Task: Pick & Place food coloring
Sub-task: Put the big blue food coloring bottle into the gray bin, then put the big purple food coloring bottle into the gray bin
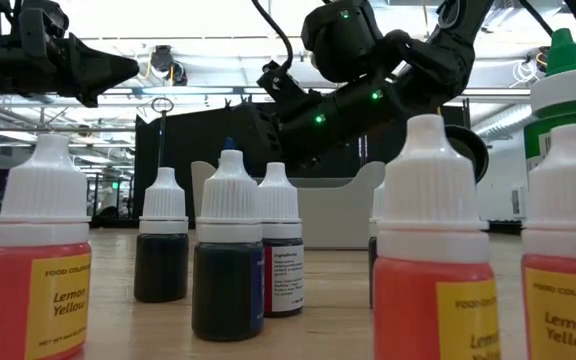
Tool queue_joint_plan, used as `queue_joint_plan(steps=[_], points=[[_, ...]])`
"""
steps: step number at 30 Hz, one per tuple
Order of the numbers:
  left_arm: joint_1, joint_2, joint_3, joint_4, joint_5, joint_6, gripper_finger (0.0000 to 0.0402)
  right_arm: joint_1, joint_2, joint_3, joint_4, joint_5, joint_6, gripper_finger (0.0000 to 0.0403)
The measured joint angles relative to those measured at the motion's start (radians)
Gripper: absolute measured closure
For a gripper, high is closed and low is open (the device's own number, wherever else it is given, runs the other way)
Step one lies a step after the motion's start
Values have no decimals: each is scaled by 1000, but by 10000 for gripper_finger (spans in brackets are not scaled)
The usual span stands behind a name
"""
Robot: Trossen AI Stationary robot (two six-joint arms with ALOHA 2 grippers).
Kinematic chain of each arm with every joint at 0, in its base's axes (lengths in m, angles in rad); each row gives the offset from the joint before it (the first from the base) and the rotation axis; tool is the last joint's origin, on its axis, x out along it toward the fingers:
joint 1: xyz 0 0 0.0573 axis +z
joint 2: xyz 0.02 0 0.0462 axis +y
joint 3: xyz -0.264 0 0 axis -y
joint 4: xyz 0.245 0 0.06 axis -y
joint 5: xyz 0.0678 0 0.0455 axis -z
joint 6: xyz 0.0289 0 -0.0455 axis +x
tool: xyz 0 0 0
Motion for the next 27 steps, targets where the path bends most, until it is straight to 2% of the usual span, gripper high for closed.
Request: queue_joint_plan(steps=[9, 14, 18, 21, 24, 27], points=[[0, 0, 0, -1, 0, -1, 350, 0, -24, -2, -8, -2, 3, 193], [0, 0, 0, -5, 0, 0, 350, 1, -83, -2, -53, 1, -29, 169], [0, 0, 0, -5, 0, 0, 350, 6, -184, -2, -150, -9, -52, 157], [0, 0, 0, -6, 0, 0, 350, 29, -295, -2, -251, -85, -111, 155], [0, 0, 0, -5, 0, 0, 350, 81, -411, -1, -364, -165, -175, 162], [0, 0, 0, -5, 0, 0, 350, 148, -510, -2, -477, -176, -207, 179]])
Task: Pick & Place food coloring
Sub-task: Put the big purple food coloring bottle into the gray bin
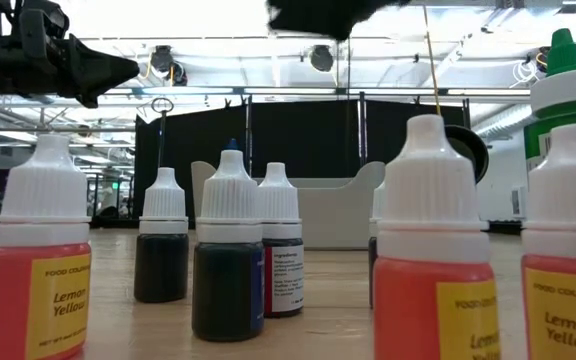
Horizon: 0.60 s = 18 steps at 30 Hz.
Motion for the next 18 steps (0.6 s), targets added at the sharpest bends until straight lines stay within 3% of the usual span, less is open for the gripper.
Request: queue_joint_plan(steps=[6, 14, 18], points=[[0, 0, 0, 0, 0, -1, 350, 157, -177, -95, -97, 154, -40, 254], [0, 0, 0, 0, 0, 0, 350, 370, -417, -393, -37, 415, 56, 386], [0, 0, 0, 0, 0, 0, 350, 448, -473, -575, 152, 421, 113, 388]])
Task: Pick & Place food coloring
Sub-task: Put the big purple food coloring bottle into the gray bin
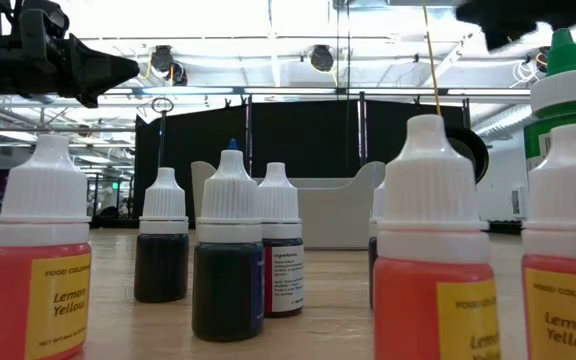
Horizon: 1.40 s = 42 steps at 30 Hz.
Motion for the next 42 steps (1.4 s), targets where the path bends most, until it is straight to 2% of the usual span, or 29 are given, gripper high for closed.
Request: queue_joint_plan(steps=[4, 7, 14, 19, 25, 33, 42], points=[[0, 0, 0, 1, 0, 0, 350, 40, -5, -146, 243, 22, -16, 348], [0, 0, 0, 3, 0, 0, 350, 55, -5, -219, 322, 22, 17, 312], [0, 0, 0, 2, 0, 0, 350, 91, -5, -269, 328, 17, 51, 220], [0, 0, 0, 0, 0, -8, 350, 153, -5, -269, 317, 17, 49, 177], [0, 0, 0, 0, 0, -10, 350, 184, -1, -269, 257, 20, 167, 161], [0, 0, 0, 3, 0, -82, 350, 185, 98, -269, 258, 18, 251, 161], [0, 0, 0, 3, 0, -80, 350, 178, 238, -269, 390, -8, 277, 161]])
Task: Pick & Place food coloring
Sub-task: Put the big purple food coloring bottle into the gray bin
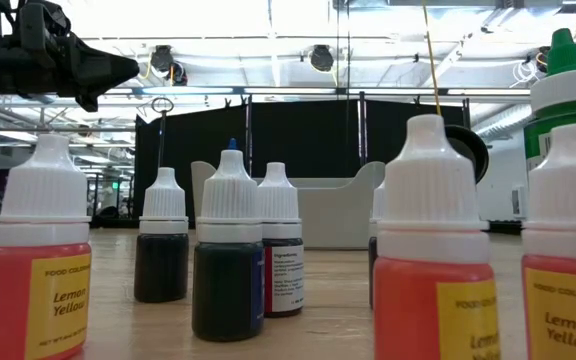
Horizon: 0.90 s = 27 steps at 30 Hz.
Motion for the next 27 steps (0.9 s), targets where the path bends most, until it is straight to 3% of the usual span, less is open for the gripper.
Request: queue_joint_plan(steps=[16, 27], points=[[0, 0, 0, -1, 0, 1, 350, -37, 151, 0, 175, 0, -12, 161], [0, 0, 0, -1, 1, 1, 350, -38, 164, 0, 195, 0, 2, 161]])
